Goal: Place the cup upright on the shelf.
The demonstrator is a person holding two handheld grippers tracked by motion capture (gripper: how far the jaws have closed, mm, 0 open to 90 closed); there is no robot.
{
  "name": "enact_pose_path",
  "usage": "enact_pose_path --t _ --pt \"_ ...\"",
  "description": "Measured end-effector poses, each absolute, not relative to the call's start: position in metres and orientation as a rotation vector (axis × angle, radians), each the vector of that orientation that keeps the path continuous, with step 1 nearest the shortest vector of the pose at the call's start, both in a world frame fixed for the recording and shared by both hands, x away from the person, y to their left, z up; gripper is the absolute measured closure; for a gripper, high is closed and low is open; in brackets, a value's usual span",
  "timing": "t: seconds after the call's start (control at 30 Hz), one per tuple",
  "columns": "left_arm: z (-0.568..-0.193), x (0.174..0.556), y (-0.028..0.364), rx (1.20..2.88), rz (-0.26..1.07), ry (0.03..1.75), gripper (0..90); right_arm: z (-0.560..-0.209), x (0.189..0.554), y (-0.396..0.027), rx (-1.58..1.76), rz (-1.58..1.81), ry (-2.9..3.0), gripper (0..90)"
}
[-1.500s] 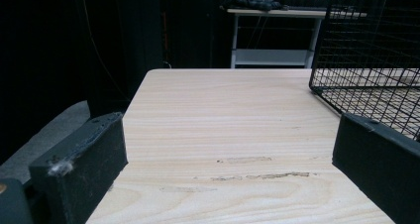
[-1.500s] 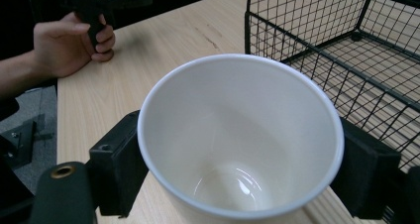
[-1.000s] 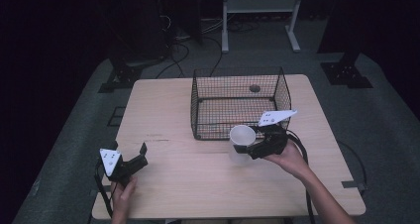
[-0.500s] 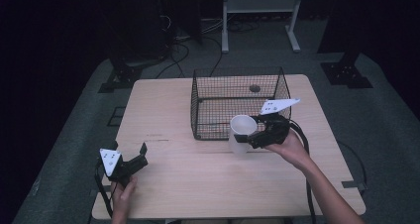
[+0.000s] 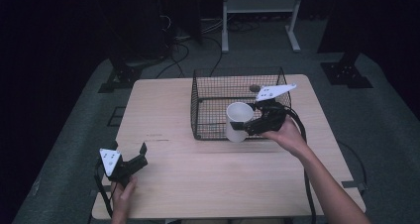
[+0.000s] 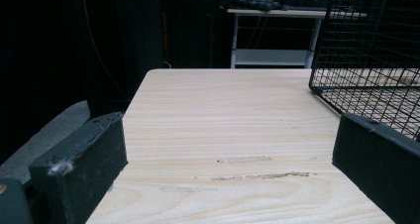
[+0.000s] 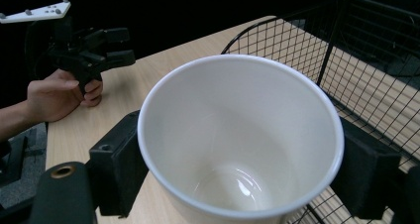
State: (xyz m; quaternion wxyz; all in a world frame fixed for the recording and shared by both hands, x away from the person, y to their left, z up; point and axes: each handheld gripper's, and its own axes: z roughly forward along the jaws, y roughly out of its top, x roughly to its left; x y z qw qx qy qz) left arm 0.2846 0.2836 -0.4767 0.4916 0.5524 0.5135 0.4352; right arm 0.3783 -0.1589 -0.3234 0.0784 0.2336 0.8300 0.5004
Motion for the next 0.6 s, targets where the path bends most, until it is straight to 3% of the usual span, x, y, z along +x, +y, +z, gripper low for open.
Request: enact_pose_path --t 0.6 --pt "-0.477 0.285 0.283 1.342 1.056 1.245 0.0 -0.308 0.413 -0.150 0.738 1.446 2.480 18.9"
